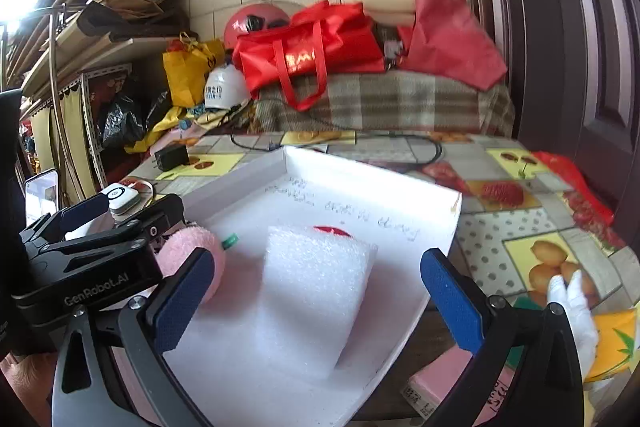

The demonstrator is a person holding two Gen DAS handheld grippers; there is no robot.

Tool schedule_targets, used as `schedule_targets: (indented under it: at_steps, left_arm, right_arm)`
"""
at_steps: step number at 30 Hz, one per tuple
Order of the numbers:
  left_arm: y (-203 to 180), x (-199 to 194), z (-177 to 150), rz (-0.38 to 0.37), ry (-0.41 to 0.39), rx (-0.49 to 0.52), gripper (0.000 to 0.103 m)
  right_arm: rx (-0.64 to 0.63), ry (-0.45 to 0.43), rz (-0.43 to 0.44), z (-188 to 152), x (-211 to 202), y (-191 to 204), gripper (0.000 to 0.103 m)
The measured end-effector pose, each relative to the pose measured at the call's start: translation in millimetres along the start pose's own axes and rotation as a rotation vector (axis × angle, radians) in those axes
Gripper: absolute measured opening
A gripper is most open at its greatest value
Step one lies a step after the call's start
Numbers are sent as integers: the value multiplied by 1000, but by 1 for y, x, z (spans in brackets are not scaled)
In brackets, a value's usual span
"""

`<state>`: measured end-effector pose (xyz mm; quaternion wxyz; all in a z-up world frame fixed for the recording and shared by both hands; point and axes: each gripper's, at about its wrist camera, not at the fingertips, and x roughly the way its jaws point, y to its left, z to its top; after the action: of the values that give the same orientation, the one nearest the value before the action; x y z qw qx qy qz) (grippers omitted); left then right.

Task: Organize soft objects
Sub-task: 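Open the left tool to drop the patterned scarf into the tray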

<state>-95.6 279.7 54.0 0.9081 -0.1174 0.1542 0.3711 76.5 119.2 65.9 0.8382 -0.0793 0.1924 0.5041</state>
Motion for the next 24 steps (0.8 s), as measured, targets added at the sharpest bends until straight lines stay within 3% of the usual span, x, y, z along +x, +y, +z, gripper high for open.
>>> schedule_targets:
  at_steps: [7, 13, 24]
  left_arm:
    - [-4, -14, -1, 2, -73, 23, 103]
    - [-4, -24, -3, -5, -110, 25, 103]
    - [-34, -56, -18, -131, -103, 90, 103]
  right_arm:
    - [-46, -48, -10, -5, -17, 8, 103]
    - [2, -46, -2, -11, -31, -2, 103]
    - [-28, -79, -14, -31, -80, -16, 103]
